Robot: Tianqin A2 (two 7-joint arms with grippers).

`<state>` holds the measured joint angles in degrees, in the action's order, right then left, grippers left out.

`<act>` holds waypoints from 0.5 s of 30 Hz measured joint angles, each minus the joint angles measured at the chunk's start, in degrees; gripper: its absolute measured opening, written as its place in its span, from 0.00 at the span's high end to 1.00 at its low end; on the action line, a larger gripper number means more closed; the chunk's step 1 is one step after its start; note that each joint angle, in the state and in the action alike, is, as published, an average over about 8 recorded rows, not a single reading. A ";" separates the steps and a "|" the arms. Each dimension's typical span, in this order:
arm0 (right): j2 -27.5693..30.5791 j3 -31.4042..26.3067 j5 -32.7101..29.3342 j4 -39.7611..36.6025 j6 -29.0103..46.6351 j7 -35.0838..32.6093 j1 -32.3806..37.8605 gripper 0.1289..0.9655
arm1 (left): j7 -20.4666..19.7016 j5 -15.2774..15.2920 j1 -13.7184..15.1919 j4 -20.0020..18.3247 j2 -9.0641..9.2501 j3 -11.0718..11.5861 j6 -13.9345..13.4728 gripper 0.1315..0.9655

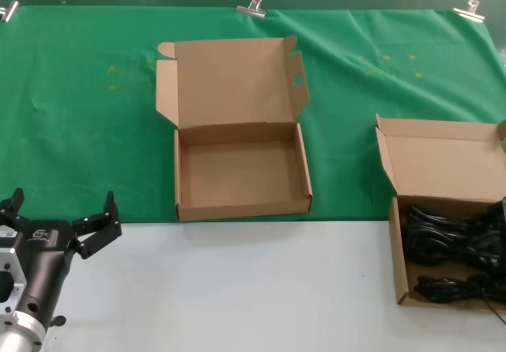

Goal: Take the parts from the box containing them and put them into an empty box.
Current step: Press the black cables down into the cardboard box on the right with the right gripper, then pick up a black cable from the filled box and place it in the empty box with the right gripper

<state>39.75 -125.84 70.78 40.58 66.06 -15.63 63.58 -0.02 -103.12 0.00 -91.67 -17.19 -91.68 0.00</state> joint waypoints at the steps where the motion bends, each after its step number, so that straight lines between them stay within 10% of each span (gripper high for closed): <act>1: 0.02 0.08 -0.02 -0.05 0.02 -0.12 -0.02 0.42 | 0.00 0.00 0.00 0.00 0.00 0.00 0.00 0.00; 15: -0.23 0.80 -0.62 0.26 0.15 0.09 -0.27 0.79 | 0.00 0.00 0.00 0.00 0.00 0.00 0.00 0.00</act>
<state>39.52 -125.04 70.16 40.85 66.20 -15.55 63.30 -0.02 -103.12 0.00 -91.67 -17.19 -91.68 0.00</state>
